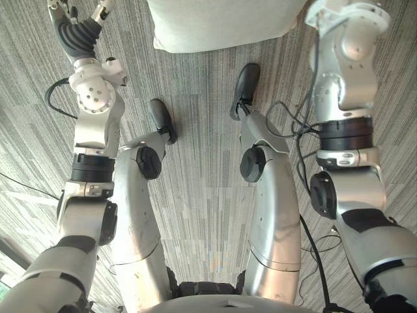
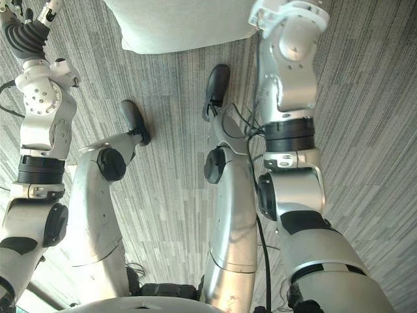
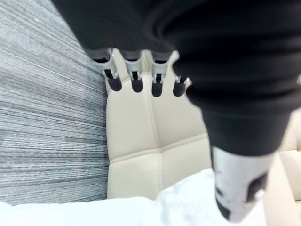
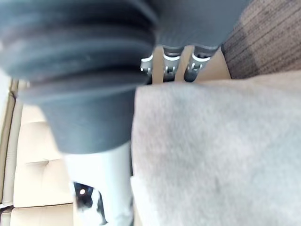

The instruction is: Pick up cushions and gather them together orderly.

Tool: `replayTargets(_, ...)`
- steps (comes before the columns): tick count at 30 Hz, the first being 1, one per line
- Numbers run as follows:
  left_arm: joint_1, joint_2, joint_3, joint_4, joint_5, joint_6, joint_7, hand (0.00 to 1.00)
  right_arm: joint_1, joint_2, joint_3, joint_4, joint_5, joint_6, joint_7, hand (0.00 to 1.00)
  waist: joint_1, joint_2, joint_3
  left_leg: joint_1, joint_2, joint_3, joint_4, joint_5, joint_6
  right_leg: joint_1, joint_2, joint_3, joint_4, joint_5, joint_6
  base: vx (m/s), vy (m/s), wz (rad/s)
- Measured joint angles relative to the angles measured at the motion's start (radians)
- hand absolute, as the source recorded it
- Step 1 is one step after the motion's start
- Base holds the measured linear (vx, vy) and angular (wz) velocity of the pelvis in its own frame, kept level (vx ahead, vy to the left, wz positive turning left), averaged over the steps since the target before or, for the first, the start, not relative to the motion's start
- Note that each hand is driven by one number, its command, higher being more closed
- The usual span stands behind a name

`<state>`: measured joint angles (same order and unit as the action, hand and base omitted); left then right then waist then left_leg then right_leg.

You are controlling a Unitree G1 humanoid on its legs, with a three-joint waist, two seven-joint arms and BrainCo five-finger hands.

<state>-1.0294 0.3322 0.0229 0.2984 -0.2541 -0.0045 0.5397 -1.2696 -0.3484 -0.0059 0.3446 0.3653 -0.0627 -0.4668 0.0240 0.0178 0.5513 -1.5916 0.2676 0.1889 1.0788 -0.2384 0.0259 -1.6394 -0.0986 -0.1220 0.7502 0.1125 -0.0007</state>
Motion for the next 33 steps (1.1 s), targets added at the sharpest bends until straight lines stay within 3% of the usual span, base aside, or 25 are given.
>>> replayTargets(1,-0.021,0.000,-0.019,0.007,0.000,0.000,0.000,0.00,-0.014,0.016,0.005,0.013,0.003,-0.004,0.000,1.00,-0.002,0.000,-0.001,0.004,-0.002,0.005,-0.018,0.005,-0.003,0.006,0.001,-0.001,-0.020,0.008,-0.005,-0.10,-0.098,-0.05)
replayTargets(2,-0.043,-0.006,-0.034,0.021,0.000,0.001,0.000,1.00,-0.024,0.033,0.008,0.040,0.014,-0.021,0.000,1.00,-0.005,0.001,-0.001,0.010,-0.005,0.005,-0.026,0.009,0.000,0.015,0.002,-0.003,-0.035,0.016,-0.009,-0.08,-0.080,-0.04)
replayTargets(9,-0.113,-0.037,-0.081,0.087,0.004,0.022,0.002,1.00,-0.029,0.110,0.022,0.105,0.044,-0.064,0.001,1.00,-0.022,0.002,-0.004,0.058,-0.016,0.012,-0.077,0.019,-0.004,0.062,0.002,-0.004,-0.074,0.024,-0.020,-0.07,-0.091,0.05)
replayTargets(13,-0.165,-0.031,-0.102,0.125,0.069,0.070,-0.001,1.00,-0.027,0.111,0.034,0.106,0.122,-0.084,0.001,1.00,-0.024,0.002,-0.004,0.071,-0.017,0.012,-0.097,0.021,-0.010,0.072,0.009,-0.004,-0.089,0.024,-0.020,-0.05,-0.099,-0.01)
replayTargets(16,-0.187,-0.015,-0.105,0.141,0.082,0.078,-0.001,1.00,-0.024,0.111,0.034,0.106,0.202,-0.105,0.001,1.00,-0.024,0.002,-0.004,0.073,-0.015,0.009,-0.103,0.026,-0.019,0.073,0.016,-0.006,-0.094,0.023,-0.024,-0.05,-0.108,-0.03)
replayTargets(22,-0.194,0.014,-0.142,0.148,0.060,0.078,-0.001,1.00,0.015,0.117,0.033,0.094,0.307,-0.133,0.000,1.00,-0.021,0.003,-0.007,0.100,-0.015,-0.012,-0.102,0.026,-0.024,0.115,0.019,-0.027,-0.096,0.017,-0.038,-0.04,-0.108,0.00)
replayTargets(26,-0.192,0.029,-0.144,0.146,0.057,0.072,-0.001,1.00,0.047,0.144,0.032,0.023,0.315,-0.141,0.000,1.00,-0.021,0.004,-0.016,0.105,-0.014,-0.012,-0.094,0.016,-0.023,0.125,0.027,-0.026,-0.104,0.022,-0.032,-0.03,-0.077,-0.06)
replayTargets(27,-0.177,0.027,-0.145,0.145,0.049,0.059,-0.002,1.00,0.067,0.157,0.033,0.015,0.315,-0.161,0.001,1.00,-0.020,0.005,-0.060,0.072,-0.014,-0.014,-0.088,0.013,-0.017,0.095,0.027,-0.025,-0.103,0.024,-0.030,-0.02,-0.057,-0.05)
replayTargets(33,-0.159,0.017,-0.152,0.097,0.006,0.045,-0.006,1.00,0.079,0.169,-0.001,-0.017,0.316,-0.159,0.001,1.00,-0.010,0.015,-0.058,0.071,-0.013,-0.014,-0.063,0.011,-0.019,0.090,0.022,-0.019,-0.073,0.025,-0.039,-0.03,-0.080,-0.01)
